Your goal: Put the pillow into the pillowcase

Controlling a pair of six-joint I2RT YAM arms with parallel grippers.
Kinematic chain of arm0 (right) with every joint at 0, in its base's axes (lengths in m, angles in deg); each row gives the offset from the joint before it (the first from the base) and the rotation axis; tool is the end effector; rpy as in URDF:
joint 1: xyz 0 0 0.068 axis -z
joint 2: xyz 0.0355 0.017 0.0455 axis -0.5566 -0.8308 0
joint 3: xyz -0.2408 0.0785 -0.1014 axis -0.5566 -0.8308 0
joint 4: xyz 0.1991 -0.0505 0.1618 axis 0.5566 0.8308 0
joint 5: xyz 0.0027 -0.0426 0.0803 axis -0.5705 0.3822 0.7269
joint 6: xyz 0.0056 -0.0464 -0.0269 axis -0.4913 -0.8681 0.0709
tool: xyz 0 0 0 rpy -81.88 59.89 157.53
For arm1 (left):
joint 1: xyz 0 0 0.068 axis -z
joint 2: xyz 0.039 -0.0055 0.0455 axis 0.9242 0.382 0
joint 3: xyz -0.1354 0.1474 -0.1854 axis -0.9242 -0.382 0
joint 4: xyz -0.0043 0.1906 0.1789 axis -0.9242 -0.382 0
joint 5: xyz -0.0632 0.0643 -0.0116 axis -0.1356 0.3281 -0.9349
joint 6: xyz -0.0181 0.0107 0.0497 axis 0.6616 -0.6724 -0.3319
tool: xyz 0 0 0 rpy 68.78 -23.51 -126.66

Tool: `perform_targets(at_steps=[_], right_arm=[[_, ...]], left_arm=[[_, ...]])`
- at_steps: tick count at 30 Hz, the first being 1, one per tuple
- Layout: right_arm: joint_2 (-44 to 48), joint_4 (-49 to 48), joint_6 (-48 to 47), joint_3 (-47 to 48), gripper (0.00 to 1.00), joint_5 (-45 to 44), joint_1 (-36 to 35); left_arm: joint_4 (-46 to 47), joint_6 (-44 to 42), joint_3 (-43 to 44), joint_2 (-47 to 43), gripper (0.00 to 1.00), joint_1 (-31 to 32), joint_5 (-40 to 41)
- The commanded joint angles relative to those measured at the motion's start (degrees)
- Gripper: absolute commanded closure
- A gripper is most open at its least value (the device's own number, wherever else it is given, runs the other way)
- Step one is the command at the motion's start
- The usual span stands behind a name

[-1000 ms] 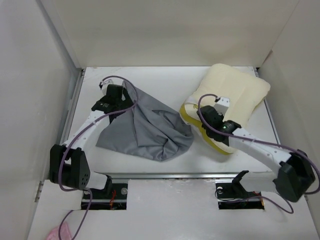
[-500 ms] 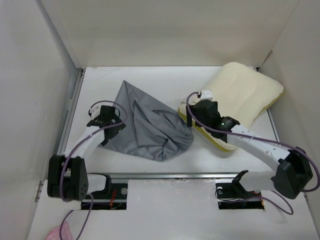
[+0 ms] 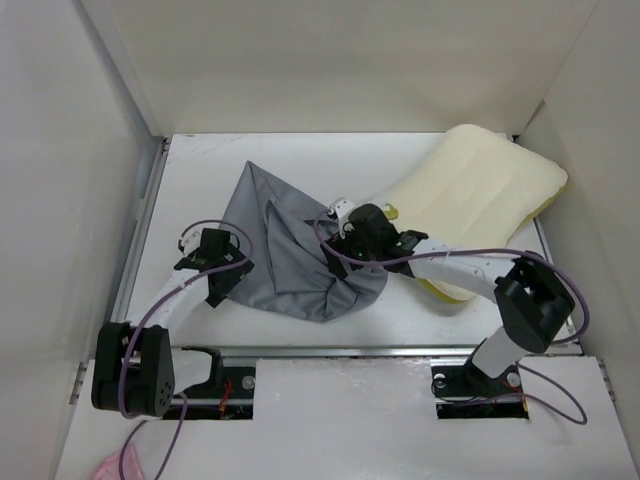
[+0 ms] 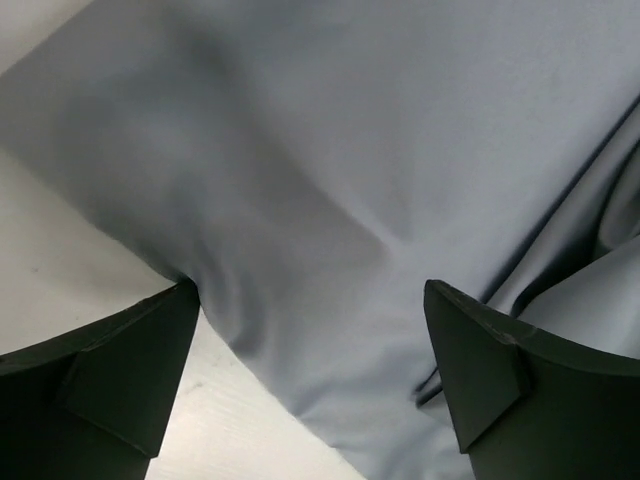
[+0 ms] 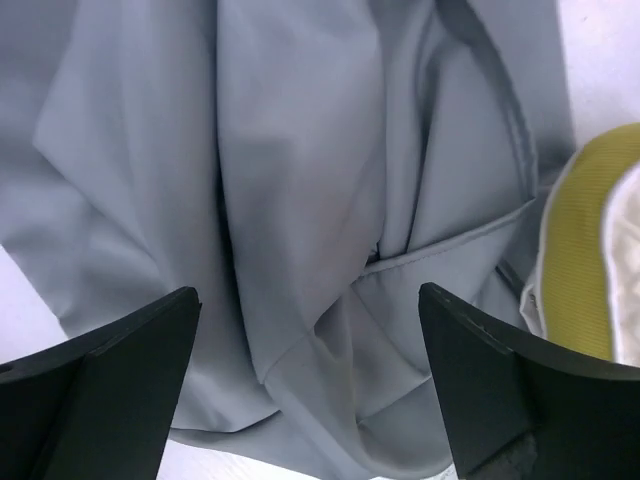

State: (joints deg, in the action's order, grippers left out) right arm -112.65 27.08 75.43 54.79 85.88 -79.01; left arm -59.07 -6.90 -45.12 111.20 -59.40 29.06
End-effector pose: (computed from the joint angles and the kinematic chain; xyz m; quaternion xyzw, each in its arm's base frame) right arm 0.2404 0.2437 0.2270 -0.3390 0.8466 0.1785 0.3695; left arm 0.2092 -0.0246 0.1725 -0.3637 0.8825 -0.0815 0.2869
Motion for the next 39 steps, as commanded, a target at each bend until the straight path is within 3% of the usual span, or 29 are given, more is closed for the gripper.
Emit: perform_targets(at_steps=[1, 3, 4, 5, 7, 9, 13, 14, 17, 19, 21, 24, 28, 31, 35, 39], right_arm=[[-1.07, -3.08, -0.50, 2.74, 0.06, 2.50, -0.25], [-2.57, -3.69, 0.81, 2.74, 0.14, 3.37, -0.78], [-3.45, -3.69, 0.81, 3.35, 0.27, 3.38, -0.78], [-4.85, -3.69, 1.68, 3.35, 0.39, 3.90, -0.78], [-5.47, -3.69, 1.69, 4.49, 0.80, 3.91, -0.78], [-3.38, -3.17, 3.18, 5.28, 1.00, 0.76, -0.78], [6.72, 0.61, 3.71, 10.98, 1.00, -16.00, -0.78], [8.83, 1.13, 3.71, 14.39, 1.00, -24.92, -0.78], [15.08, 4.38, 3.71, 23.17, 1.00, -39.71, 0.97], [16.58, 5.62, 2.32, 27.50, 1.00, -43.54, 3.17], [17.11, 5.01, 1.08, 33.28, 1.00, -43.29, 7.54], [13.26, 5.01, -0.59, 42.16, 1.00, -36.64, 12.21], [4.48, 5.01, -2.87, 54.28, 1.00, -30.04, 14.07], [-5.01, 6.23, -4.01, 63.52, 1.00, -27.57, 14.77], [-18.81, 8.08, -4.63, 86.77, 1.00, -24.49, 16.36], [-27.45, 1.34, -5.16, 95.81, 1.00, -20.18, 16.89]], left_arm=[[3.87, -1.10, -0.22, 3.63, 0.08, -0.32, -2.92], [5.80, -1.72, -0.22, 6.00, 0.32, -0.32, -3.55], [6.33, -2.33, -0.22, 6.71, 0.80, -0.32, -3.55], [6.34, -2.86, -0.22, 7.32, 1.00, -0.32, -4.07], [6.34, -3.48, 1.53, 7.86, 1.00, -0.32, -2.68], [6.34, -4.09, 3.29, 4.10, 1.00, -0.32, 0.04], [5.02, -7.07, 14.25, -4.16, 1.00, -0.32, 7.77], [4.41, -9.69, 21.07, -5.14, 1.00, -0.32, 9.53], [1.17, -13.31, 33.66, -5.24, 1.00, -0.85, 16.82], [1.15, -17.26, 45.45, -4.28, 1.00, -1.37, 21.93], [1.15, -21.04, 57.36, -1.38, 1.00, -2.69, 22.64], [0.54, -26.32, 68.48, 4.59, 1.00, -3.40, 25.01], [-0.34, -31.07, 86.57, 13.99, 1.00, -6.73, 25.02], [-1.04, -32.21, 94.41, 22.16, 1.00, -11.28, 20.46], [-1.57, -31.61, 110.64, 32.97, 1.00, -18.06, 10.36], [2.37, -30.38, 115.36, 38.00, 1.00, -23.34, 0.07]])
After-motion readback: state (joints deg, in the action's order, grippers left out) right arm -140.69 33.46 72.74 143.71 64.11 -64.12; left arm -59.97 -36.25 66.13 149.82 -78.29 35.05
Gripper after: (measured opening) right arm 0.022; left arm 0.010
